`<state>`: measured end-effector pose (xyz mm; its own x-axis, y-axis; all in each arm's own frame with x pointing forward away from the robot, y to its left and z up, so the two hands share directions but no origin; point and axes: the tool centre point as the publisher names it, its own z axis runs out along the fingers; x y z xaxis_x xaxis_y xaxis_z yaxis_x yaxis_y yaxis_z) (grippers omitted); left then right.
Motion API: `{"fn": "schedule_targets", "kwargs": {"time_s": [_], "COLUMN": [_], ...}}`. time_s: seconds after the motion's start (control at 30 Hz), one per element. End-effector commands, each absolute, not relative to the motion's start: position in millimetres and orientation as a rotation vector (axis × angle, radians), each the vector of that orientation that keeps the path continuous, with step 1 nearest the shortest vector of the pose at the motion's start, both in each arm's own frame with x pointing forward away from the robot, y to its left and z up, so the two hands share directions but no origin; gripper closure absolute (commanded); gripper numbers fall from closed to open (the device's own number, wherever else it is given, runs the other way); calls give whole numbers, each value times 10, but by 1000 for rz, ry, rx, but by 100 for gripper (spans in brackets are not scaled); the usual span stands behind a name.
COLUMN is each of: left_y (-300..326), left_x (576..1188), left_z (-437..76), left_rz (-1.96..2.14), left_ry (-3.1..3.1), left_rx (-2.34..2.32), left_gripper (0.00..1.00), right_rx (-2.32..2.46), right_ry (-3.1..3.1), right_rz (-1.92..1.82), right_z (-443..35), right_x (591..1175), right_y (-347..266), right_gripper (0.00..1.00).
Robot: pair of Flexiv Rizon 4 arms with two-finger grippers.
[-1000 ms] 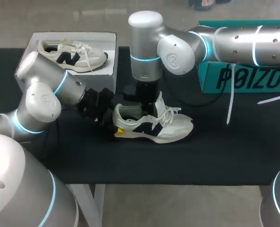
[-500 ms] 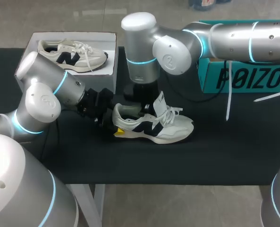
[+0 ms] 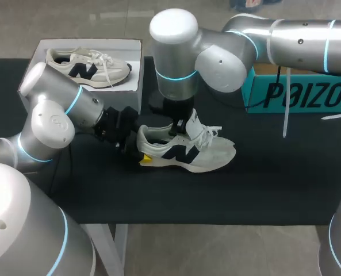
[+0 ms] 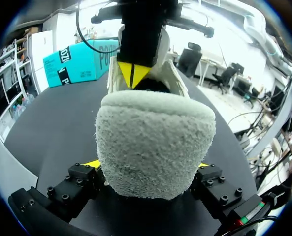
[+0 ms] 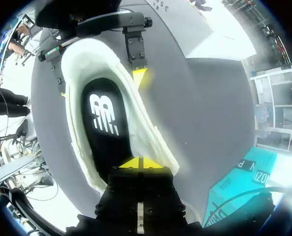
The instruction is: Take the shoe out of the shoebox, open the shoe tongue, remove and reinsert the insole, then place the shoe into the shoebox
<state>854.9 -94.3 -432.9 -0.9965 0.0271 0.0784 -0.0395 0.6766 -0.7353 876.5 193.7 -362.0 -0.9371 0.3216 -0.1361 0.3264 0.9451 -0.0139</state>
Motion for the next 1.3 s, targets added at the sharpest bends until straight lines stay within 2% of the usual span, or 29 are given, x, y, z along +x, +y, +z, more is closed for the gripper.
{"fn": "schedule_targets", "kwargs": {"time_s": [0.03, 0.27, 0.67, 1.3], "left_y": [-951, -951, -951, -951], "left_x": [8571, 8571, 8571, 8571], "left_z": [-4355, -4355, -4355, -4355], "left_rz": [1231, 1231, 1231, 1231], "left_ry": [-2799, -2799, -2799, -2799], "left_rx": [9, 9, 9, 9], "left_gripper": [100, 100, 100, 100], "right_rx": [451, 396, 363, 389], "right_ry": [2919, 3000, 3053, 3084], "right_rz": [-8, 1, -27, -15], "right_z": [-3405, -3683, -3880, -3924], "right_x": [8696, 8700, 8815, 8717], "right_y": [1900, 1985, 2065, 2061], "right_gripper": [100, 100, 100, 100]}}
